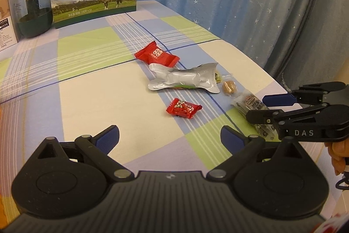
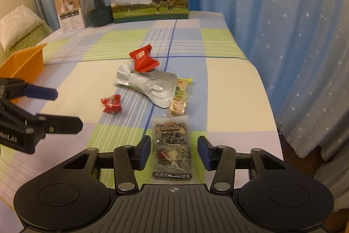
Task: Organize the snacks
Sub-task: 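Grasp a red-wrapped candy with the left tool while the right tool grasps the dark snack bag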
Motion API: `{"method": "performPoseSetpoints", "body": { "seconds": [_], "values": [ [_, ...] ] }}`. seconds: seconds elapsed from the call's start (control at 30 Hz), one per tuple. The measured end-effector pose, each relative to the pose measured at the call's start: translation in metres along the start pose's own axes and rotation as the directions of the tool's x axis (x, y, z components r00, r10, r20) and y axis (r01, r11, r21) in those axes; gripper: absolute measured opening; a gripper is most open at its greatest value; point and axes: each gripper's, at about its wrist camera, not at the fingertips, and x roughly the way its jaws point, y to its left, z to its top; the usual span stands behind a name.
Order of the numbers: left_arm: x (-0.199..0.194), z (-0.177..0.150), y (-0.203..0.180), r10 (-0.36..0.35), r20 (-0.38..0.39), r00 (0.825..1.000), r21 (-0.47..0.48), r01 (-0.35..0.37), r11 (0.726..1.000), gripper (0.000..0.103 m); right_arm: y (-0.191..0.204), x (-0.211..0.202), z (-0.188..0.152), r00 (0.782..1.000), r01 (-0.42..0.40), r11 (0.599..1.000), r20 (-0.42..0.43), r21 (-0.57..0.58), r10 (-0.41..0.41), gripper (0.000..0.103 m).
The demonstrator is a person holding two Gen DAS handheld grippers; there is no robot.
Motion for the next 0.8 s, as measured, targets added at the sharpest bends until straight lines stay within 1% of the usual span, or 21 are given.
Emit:
{"method": "performPoseSetpoints", "body": {
  "seconds": [0.13,0.17,0.2,0.3,0.4,0.47,0.5,0.57,0.6,0.67,0.7,0.77,0.8],
  "values": [
    [0.007,0.002,-0.001,-0.006,0.006,1.000,-0.002,0.006,1.000,0.097,0.000,0.007,-0.002,1.000,-0.004,1.000,-0.009,0.011,0.004,0.049],
    [0.009,0.003,-0.001,-0.009,0.010,1.000,-0.002,0.009,1.000,0.097,0.000,0.006,-0.004,1.000,0.001,1.000,0.000,0.013,-0.001,0.048],
    [0.011,0.004,-0.002,-0.012,0.013,1.000,-0.001,0.012,1.000,0.096,0.000,0.005,-0.005,1.000,0.002,1.000,0.006,0.017,-0.003,0.040],
    [0.018,0.006,-0.006,-0.021,0.030,0.999,0.017,0.020,1.000,0.094,-0.004,0.002,-0.007,1.000,0.007,0.999,0.014,0.052,-0.007,0.038],
    [0.027,0.008,-0.009,-0.023,0.042,0.999,0.048,0.021,0.999,0.090,-0.006,-0.002,-0.010,1.000,0.020,0.998,0.021,0.062,-0.022,0.038],
    [0.033,0.009,-0.009,-0.031,0.046,0.998,0.055,0.029,0.998,0.083,-0.008,-0.004,-0.012,0.999,0.020,0.997,0.023,0.074,-0.022,0.038],
    [0.035,0.010,-0.009,-0.036,0.048,0.998,0.051,0.033,0.998,0.081,-0.009,-0.005,-0.013,0.999,0.020,0.997,0.025,0.079,-0.022,0.038],
    [0.039,0.012,-0.007,-0.046,0.050,0.998,0.039,0.044,0.998,0.073,-0.010,-0.007,-0.015,0.999,0.022,0.996,0.028,0.087,-0.025,0.038],
    [0.041,0.013,-0.007,-0.055,0.053,0.997,0.033,0.053,0.998,0.071,-0.010,-0.008,-0.015,0.999,0.026,0.996,0.030,0.089,-0.029,0.038],
    [0.044,0.015,-0.007,-0.079,0.054,0.995,0.035,0.077,0.996,0.059,-0.009,-0.007,-0.016,0.999,0.028,0.995,0.033,0.091,-0.032,0.038],
    [0.045,0.015,-0.008,-0.079,0.051,0.996,0.046,0.077,0.996,0.056,-0.009,-0.007,-0.015,0.999,0.030,0.995,0.035,0.091,-0.033,0.038],
    [0.049,0.015,-0.010,-0.079,0.042,0.996,0.064,0.076,0.995,0.046,-0.009,-0.005,-0.014,0.999,0.030,0.995,0.036,0.093,-0.034,0.038],
    [0.050,0.015,-0.011,-0.078,0.035,0.996,0.070,0.076,0.995,0.043,-0.008,-0.005,-0.014,0.999,0.029,0.995,0.036,0.094,-0.033,0.038]
  ]
}}
